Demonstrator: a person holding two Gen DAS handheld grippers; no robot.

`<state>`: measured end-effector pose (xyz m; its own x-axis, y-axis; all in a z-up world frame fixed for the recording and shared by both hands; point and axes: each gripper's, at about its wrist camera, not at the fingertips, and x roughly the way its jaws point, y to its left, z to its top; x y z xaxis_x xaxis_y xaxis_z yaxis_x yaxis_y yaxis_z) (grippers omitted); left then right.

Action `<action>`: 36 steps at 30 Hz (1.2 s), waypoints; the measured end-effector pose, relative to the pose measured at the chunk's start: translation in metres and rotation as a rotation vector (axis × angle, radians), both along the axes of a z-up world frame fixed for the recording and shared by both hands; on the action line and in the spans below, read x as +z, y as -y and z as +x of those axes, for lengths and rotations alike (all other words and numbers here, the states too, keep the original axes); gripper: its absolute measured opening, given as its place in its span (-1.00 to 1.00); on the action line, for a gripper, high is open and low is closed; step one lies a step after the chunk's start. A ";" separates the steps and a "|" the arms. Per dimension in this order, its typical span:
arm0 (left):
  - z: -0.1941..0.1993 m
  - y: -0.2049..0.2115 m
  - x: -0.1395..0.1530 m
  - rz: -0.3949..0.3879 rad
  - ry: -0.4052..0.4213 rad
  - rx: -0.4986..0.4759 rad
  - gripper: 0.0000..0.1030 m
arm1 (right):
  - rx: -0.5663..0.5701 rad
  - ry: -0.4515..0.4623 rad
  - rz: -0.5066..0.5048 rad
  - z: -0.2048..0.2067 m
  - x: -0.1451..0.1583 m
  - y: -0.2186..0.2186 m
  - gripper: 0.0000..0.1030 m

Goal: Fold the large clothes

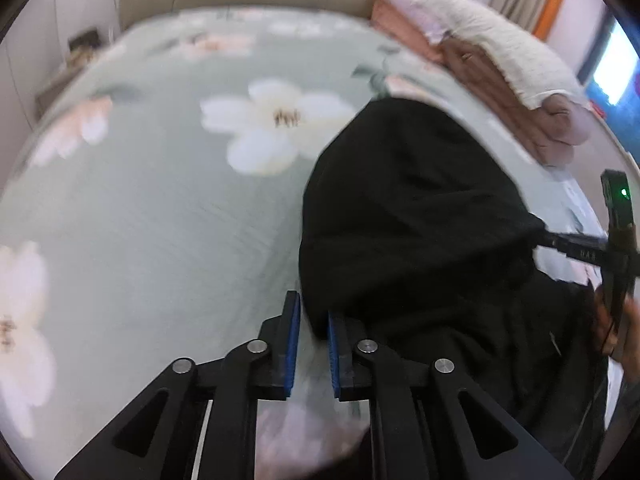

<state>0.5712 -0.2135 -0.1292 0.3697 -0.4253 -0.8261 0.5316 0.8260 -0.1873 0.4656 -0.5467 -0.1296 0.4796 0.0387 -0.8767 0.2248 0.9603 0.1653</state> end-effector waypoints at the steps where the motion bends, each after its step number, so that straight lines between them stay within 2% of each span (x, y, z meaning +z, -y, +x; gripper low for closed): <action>1: -0.007 -0.010 0.014 -0.015 0.025 0.002 -0.70 | 0.009 0.026 -0.007 -0.009 0.013 -0.002 -0.55; 2: -0.010 -0.015 0.026 -0.037 0.045 0.000 -0.67 | 0.022 0.068 -0.008 -0.018 0.031 -0.005 -0.21; 4: -0.009 -0.020 0.051 -0.098 0.086 -0.004 -0.62 | 0.041 0.151 -0.015 -0.025 0.059 -0.012 0.15; 6: 0.000 -0.007 0.067 -0.169 0.107 0.005 -0.43 | 0.060 0.213 -0.021 -0.014 0.079 -0.022 0.15; 9: 0.015 0.033 0.056 -0.169 0.084 -0.033 -0.42 | 0.086 0.212 -0.023 0.030 0.074 -0.041 0.15; 12: 0.032 0.058 0.012 -0.100 -0.040 -0.047 -0.42 | 0.119 0.107 -0.015 0.062 0.035 -0.052 0.15; 15: 0.029 0.059 -0.033 -0.024 -0.142 -0.060 -0.43 | 0.158 -0.021 -0.025 0.064 -0.013 -0.056 0.12; 16: 0.025 0.058 -0.042 -0.012 -0.137 -0.064 -0.42 | 0.163 -0.044 -0.029 0.062 -0.025 -0.056 0.12; 20: 0.014 0.069 -0.026 0.075 -0.031 -0.087 -0.42 | 0.183 -0.035 -0.027 0.062 -0.023 -0.052 0.12; 24: 0.007 0.040 0.023 -0.069 0.068 -0.109 -0.37 | 0.233 0.057 -0.011 0.048 0.018 -0.034 0.16; 25: 0.010 0.033 0.030 -0.086 0.082 -0.102 -0.28 | 0.239 0.068 -0.019 0.047 0.025 -0.024 0.22; 26: 0.016 0.026 0.035 -0.100 0.088 -0.092 0.12 | 0.240 0.067 -0.011 0.047 0.028 -0.013 0.23; 27: 0.027 0.019 0.038 -0.113 0.073 -0.080 0.40 | 0.239 0.060 0.007 0.048 0.028 -0.003 0.23; 30: 0.059 -0.002 0.024 -0.198 -0.060 -0.066 0.40 | 0.250 -0.006 0.138 0.059 0.009 0.030 0.23; 32: 0.079 -0.011 0.001 -0.278 -0.199 -0.084 0.40 | 0.264 -0.061 0.236 0.068 -0.013 0.046 0.23; 34: 0.086 -0.010 -0.018 -0.299 -0.273 -0.092 0.40 | 0.275 -0.095 0.328 0.077 -0.033 0.052 0.23; 36: 0.088 -0.002 -0.037 -0.310 -0.341 -0.126 0.40 | 0.285 -0.090 0.413 0.085 -0.047 0.051 0.27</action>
